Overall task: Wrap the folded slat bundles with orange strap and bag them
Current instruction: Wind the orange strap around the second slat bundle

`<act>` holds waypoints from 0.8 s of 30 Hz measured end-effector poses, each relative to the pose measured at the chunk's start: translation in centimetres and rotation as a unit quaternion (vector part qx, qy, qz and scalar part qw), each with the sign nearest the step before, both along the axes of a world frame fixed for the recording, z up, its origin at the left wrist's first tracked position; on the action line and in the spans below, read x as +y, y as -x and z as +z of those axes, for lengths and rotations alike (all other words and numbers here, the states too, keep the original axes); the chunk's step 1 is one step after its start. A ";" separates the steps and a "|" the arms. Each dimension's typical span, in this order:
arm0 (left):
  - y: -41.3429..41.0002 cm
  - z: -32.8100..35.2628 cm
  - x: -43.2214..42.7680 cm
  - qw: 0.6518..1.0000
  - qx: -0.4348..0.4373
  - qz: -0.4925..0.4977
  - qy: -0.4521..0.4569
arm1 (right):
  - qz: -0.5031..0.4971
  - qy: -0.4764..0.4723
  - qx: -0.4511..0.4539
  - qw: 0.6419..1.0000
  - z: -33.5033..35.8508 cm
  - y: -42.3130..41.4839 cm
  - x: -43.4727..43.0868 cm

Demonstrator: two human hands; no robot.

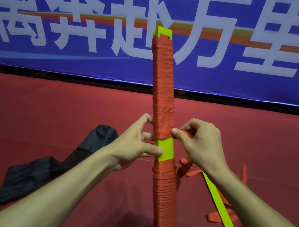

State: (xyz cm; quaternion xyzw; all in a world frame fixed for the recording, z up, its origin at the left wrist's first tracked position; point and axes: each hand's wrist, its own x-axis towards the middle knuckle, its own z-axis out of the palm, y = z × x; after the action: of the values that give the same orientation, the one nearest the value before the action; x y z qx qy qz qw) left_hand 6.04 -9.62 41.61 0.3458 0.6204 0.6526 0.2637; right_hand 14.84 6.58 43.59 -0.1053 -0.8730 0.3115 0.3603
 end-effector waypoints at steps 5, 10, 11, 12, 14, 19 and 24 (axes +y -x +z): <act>-0.4 -0.3 0.4 0.999 -0.015 0.019 -0.023 | -0.021 0.001 -0.008 1.000 -0.2 0.1 0.2; -0.7 -0.2 0.7 0.995 0.022 0.093 -0.001 | -0.040 0.005 -0.021 0.999 0.0 0.1 0.4; -0.7 -0.2 0.8 0.993 0.027 0.113 0.000 | -0.031 0.011 -0.024 0.999 0.1 -0.1 0.3; -0.6 -0.2 0.9 0.991 0.027 0.132 -0.001 | -0.021 0.016 -0.028 0.999 0.2 -0.2 0.1; -0.5 -0.3 1.0 0.987 0.038 0.157 0.001 | 0.000 0.020 -0.033 0.999 0.3 -0.3 -0.6; -1.0 -0.2 1.4 0.977 0.107 0.183 0.021 | 0.010 0.033 -0.026 0.999 0.2 -0.2 -1.8; -1.2 0.3 1.4 0.977 0.112 0.178 0.022 | 0.016 0.035 -0.006 0.999 0.3 -0.2 -1.7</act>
State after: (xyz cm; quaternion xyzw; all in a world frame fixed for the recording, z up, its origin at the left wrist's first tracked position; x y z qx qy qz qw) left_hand 7.26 -8.23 41.94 0.2947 0.7118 0.6326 0.0800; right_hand 14.99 4.88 43.85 -0.1055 -0.8652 0.3469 0.3464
